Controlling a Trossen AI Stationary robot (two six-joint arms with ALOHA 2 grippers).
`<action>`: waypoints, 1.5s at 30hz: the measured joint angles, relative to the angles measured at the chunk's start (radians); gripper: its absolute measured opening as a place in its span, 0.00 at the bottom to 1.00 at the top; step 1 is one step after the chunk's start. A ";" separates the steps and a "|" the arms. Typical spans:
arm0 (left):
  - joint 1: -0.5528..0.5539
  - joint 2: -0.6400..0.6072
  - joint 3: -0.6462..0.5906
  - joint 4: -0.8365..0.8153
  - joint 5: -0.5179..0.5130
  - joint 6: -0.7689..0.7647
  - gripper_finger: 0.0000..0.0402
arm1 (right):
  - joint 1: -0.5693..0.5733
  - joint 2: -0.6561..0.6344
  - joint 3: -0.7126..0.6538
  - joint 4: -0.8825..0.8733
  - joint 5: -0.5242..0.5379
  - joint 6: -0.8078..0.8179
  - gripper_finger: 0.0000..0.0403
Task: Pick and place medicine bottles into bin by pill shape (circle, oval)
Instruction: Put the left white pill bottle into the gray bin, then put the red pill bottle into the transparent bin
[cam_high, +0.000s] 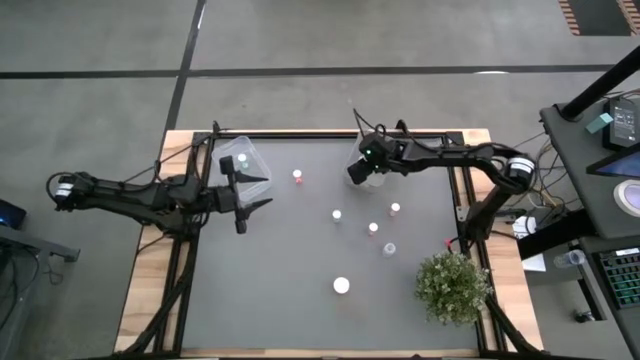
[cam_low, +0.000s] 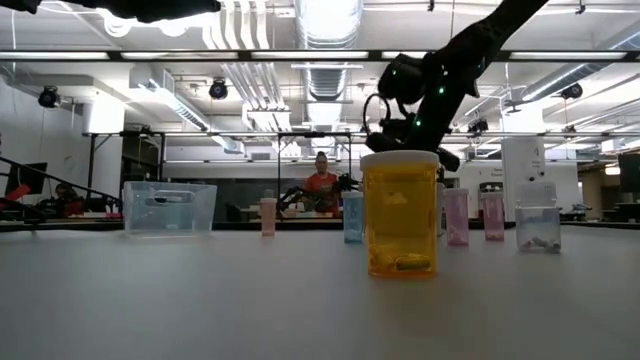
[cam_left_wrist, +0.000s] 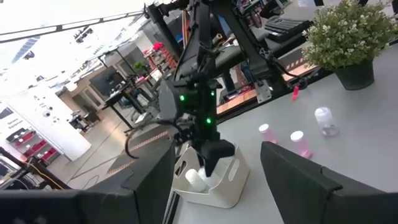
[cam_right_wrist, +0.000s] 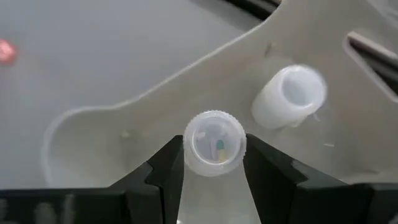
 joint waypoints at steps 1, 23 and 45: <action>0.000 0.003 0.000 0.000 0.000 0.001 0.56 | 0.000 0.013 0.001 -0.001 0.000 -0.003 0.36; 0.000 0.027 0.000 0.003 -0.001 0.026 0.56 | 0.000 0.010 0.017 -0.024 0.010 -0.008 0.53; 0.001 0.139 0.001 0.100 -0.002 -0.001 0.56 | 0.333 -0.384 -0.074 -0.042 0.127 -0.045 0.53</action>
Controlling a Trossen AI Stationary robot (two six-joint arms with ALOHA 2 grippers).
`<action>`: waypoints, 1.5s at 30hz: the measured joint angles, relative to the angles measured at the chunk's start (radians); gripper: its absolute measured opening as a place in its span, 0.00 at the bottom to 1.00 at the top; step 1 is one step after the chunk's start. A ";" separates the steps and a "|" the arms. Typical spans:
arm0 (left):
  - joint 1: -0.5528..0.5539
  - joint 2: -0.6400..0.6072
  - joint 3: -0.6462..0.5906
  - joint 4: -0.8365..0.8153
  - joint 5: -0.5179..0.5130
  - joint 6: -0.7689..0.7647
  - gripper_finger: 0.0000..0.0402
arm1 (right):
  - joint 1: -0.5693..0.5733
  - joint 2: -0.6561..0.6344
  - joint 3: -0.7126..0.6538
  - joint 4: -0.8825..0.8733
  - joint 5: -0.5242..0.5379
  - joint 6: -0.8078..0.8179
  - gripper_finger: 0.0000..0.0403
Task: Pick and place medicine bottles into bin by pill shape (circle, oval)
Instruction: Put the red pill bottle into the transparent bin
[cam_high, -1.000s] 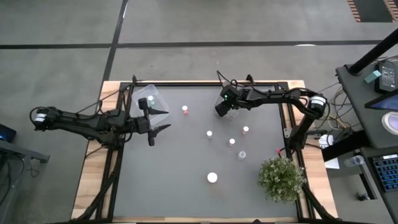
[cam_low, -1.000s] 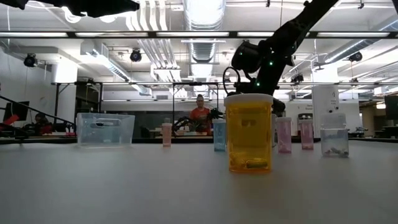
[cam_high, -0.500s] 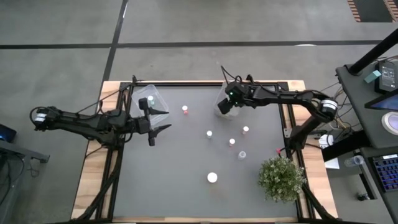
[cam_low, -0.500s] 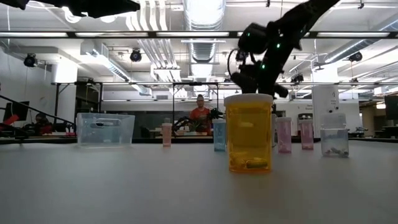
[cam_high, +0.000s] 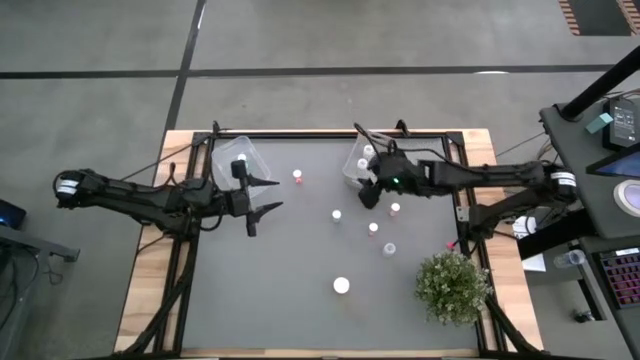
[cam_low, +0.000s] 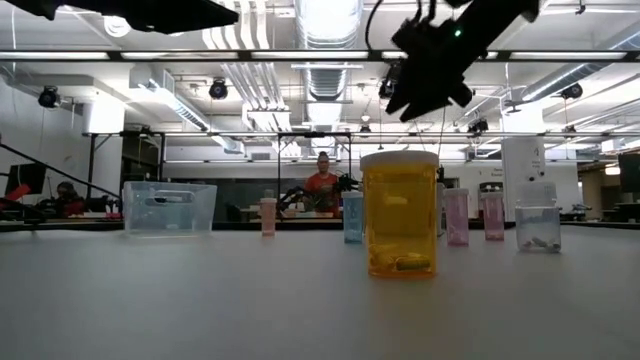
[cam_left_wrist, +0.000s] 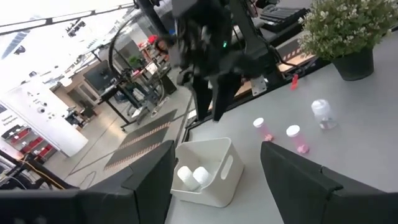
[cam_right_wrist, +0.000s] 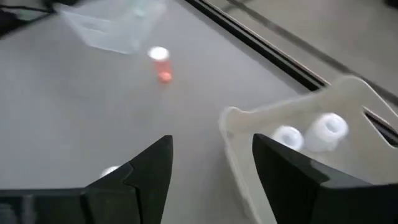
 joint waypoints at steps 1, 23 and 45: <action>0.000 0.016 0.000 0.013 0.000 -0.009 0.56 | 0.017 -0.019 -0.017 0.021 0.000 -0.014 0.53; 0.209 0.332 0.135 -0.209 0.146 -0.284 0.56 | 0.108 -0.294 -0.461 0.563 -0.014 -0.219 0.53; 0.560 0.895 0.642 -0.781 0.298 -0.148 0.56 | 0.108 -0.345 -0.459 0.520 -0.016 -0.350 0.53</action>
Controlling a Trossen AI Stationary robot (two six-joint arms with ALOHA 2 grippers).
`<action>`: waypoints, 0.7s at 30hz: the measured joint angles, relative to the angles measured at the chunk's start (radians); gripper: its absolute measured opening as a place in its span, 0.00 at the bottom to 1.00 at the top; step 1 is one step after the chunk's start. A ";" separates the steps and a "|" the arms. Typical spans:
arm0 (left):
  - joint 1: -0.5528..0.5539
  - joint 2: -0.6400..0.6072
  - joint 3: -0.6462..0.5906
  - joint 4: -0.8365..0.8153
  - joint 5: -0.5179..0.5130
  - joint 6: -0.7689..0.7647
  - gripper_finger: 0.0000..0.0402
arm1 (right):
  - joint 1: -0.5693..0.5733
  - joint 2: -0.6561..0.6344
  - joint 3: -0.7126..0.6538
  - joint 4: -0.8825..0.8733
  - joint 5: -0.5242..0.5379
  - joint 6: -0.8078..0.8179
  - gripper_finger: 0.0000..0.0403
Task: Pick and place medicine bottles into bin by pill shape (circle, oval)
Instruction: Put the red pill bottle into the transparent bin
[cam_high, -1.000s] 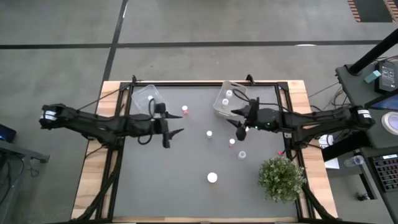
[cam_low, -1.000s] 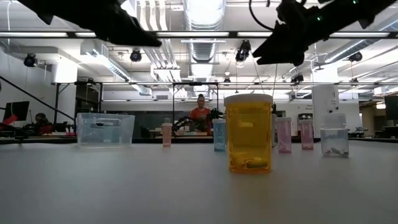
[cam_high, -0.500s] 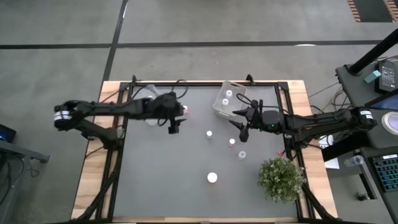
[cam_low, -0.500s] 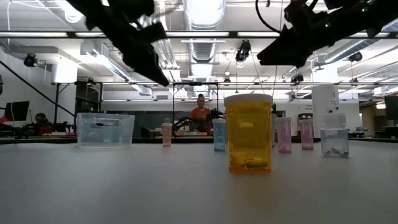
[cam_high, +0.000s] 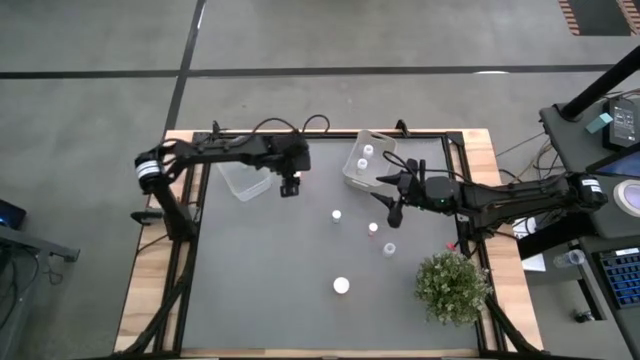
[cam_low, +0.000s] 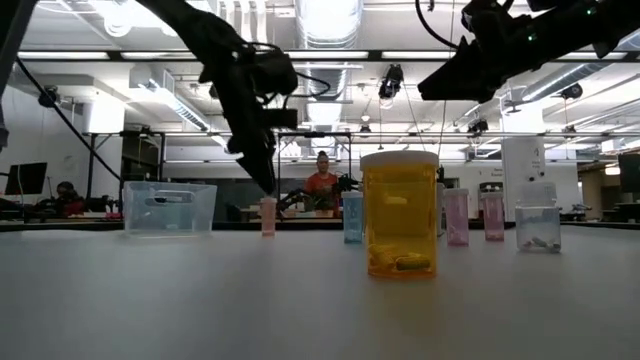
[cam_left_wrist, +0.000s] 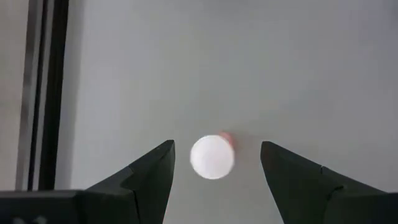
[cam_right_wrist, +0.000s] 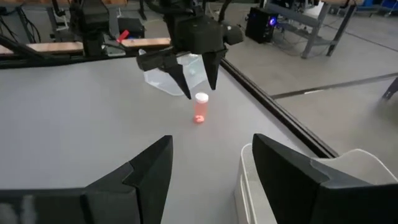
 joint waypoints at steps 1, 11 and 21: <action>0.005 0.011 0.005 0.001 0.000 0.001 0.56 | 0.000 -0.001 0.000 -0.006 0.000 0.001 0.53; 0.022 0.063 0.012 0.003 0.003 0.002 0.52 | 0.000 -0.001 0.000 -0.010 0.000 0.004 0.53; 0.023 0.062 0.012 0.002 0.002 -0.001 0.32 | 0.000 0.000 0.000 -0.011 0.001 0.004 0.53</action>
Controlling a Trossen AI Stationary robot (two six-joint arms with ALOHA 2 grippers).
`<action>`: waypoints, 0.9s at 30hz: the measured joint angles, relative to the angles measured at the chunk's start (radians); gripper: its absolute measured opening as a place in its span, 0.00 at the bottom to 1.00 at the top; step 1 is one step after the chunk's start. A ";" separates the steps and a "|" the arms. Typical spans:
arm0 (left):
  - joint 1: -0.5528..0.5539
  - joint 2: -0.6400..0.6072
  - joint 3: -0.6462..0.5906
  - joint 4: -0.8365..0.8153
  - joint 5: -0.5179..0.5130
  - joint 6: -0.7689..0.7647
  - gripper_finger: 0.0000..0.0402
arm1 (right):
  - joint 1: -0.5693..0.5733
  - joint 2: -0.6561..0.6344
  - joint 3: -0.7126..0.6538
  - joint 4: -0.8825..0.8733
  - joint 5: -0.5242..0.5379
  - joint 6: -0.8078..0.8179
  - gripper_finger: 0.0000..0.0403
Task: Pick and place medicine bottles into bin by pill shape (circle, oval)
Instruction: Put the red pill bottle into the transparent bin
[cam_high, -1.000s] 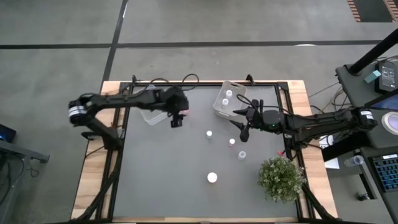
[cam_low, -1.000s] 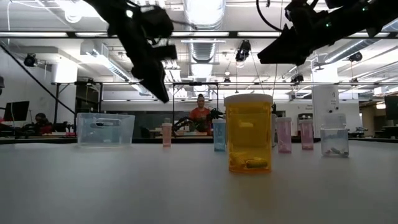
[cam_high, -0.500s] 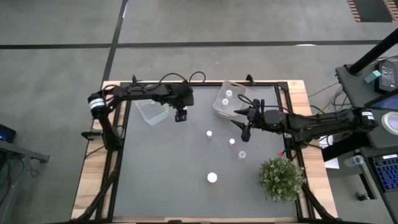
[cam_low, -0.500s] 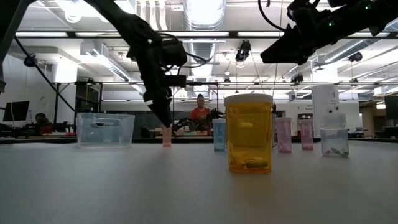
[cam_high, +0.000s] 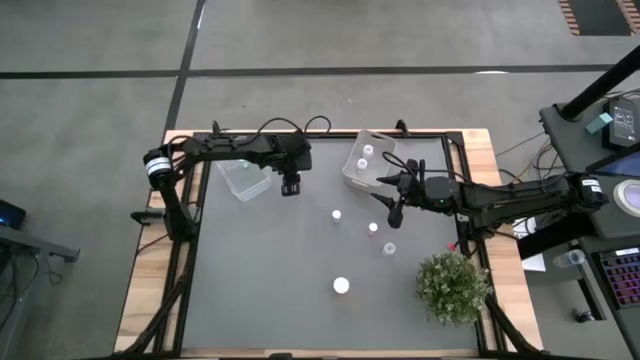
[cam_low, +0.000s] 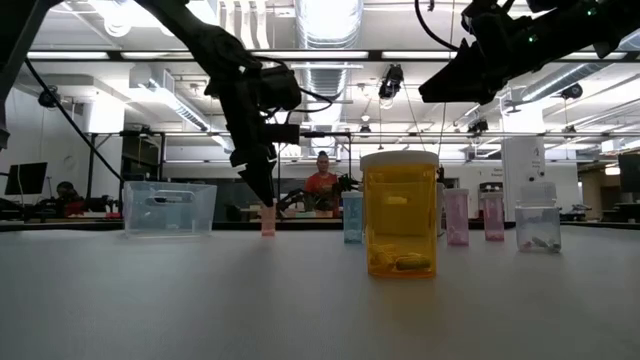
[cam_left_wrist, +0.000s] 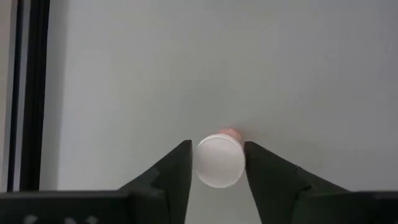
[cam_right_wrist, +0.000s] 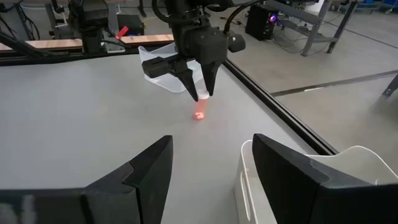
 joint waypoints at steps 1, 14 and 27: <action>0.000 0.000 0.000 0.000 0.000 0.000 0.30 | 0.000 0.000 0.000 0.000 0.000 0.000 0.53; -0.033 -0.073 0.000 -0.021 -0.004 -0.035 0.26 | 0.000 0.000 0.000 -0.011 0.000 0.000 0.53; -0.025 -0.397 -0.004 -0.269 -0.096 -0.092 0.26 | -0.003 0.001 0.000 -0.029 0.004 0.004 0.53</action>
